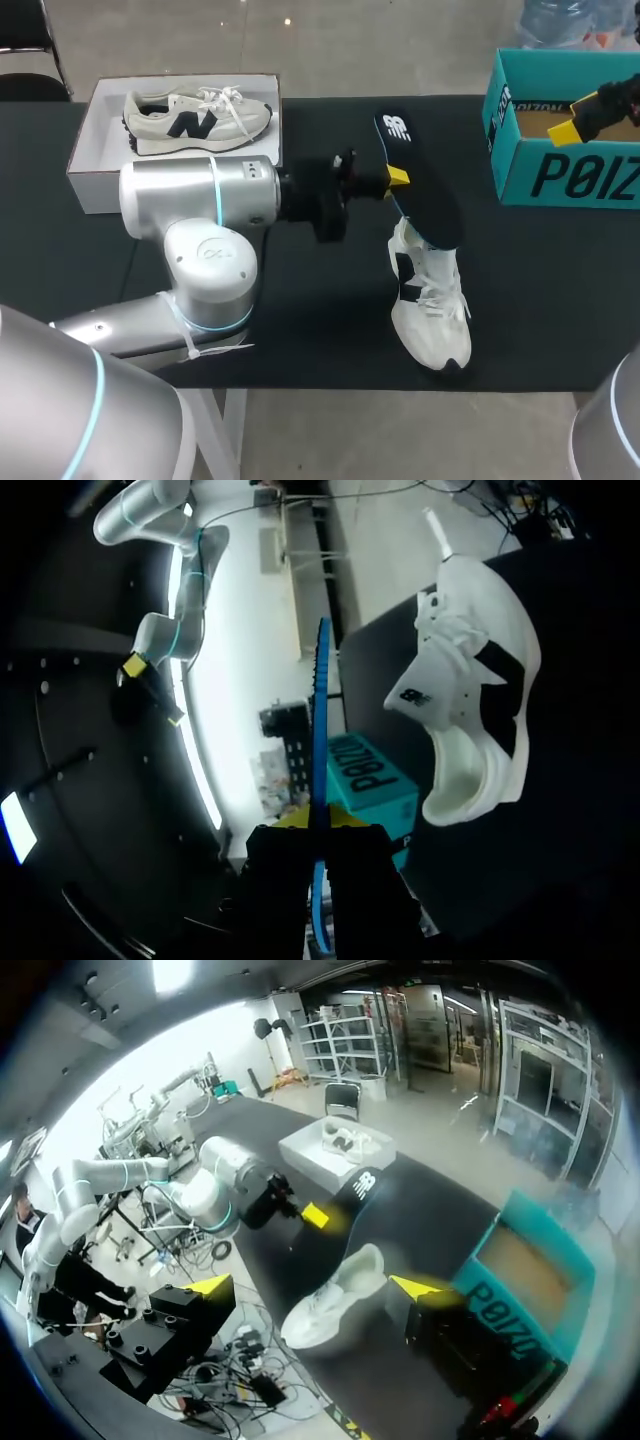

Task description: Take the shoe out of the shoebox, open the shoe tongue, remove and reinsert the insole, then place the shoe into the shoebox

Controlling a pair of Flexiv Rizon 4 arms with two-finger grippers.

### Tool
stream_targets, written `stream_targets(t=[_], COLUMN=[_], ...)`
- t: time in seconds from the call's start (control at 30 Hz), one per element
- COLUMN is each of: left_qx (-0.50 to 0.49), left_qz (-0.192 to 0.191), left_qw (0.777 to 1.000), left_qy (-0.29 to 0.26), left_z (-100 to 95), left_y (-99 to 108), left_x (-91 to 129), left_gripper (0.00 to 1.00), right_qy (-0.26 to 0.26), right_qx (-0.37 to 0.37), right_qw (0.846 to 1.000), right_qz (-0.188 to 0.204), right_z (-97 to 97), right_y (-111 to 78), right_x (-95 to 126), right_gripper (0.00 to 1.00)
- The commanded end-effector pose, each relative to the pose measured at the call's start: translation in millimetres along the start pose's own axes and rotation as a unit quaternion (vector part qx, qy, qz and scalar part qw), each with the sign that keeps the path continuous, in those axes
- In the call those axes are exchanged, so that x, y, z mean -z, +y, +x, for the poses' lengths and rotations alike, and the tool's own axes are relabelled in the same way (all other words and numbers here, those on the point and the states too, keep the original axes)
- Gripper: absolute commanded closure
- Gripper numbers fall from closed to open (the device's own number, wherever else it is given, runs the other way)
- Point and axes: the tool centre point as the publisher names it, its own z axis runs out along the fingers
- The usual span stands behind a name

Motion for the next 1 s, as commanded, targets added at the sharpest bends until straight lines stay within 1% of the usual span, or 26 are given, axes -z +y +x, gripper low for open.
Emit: stream_targets(t=[0.03, 0.2, 0.27, 0.33, 0.5, 0.6, 0.77, 1.0], left_qx=[-0.001, -0.012, -0.031, -0.05, -0.077, -0.098, -0.125, -0.141], left_qz=[0.0, 0.0, -0.011, -0.014, -0.025, -0.026, -0.024, -0.02], left_qw=[1.0, 1.0, 0.999, 0.999, 0.997, 0.995, 0.992, 0.99], left_qy=[0.001, 0.004, -0.004, -0.004, -0.01, -0.008, 0.004, 0.009], left_z=[-0.3, 1.5, 3.9, 3.8, -1.3, -3.8, 1.6, 2.7], left_y=[0.2, 2.3, 8.8, 14.9, 32.3, 40.2, 53.6, 62.2], left_x=[-0.5, -0.2, -0.1, 1.5, 10.3, 14.2, 16.4, 14.4], left_gripper=[1.0, 1.0, 1.0, 1.0, 1.0, 1.0, 1.0, 1.0], right_qy=[0.0, 0.0, 0.0, 0.0, 0.0, 0.0, 0.0, 0.0], right_qx=[-0.001, -0.001, -0.001, -0.001, -0.001, -0.001, -0.001, -0.001], right_qw=[1.0, 1.0, 1.0, 1.0, 1.0, 1.0, 1.0, 1.0], right_qz=[0.002, 0.002, 0.002, 0.002, 0.002, 0.002, 0.002, 0.002], right_z=[-1.4, -1.4, -1.4, -1.4, -1.4, -1.4, -1.4, -1.4], right_y=[1.7, 1.7, 1.7, 1.7, 1.7, 1.7, 1.7, 1.7], right_x=[-1.6, -1.6, -1.6, -1.6, -1.6, -1.6, -1.6, -1.6], right_gripper=[0.0, 0.0, 0.0, 0.0, 0.0, 0.0, 0.0, 0.0])
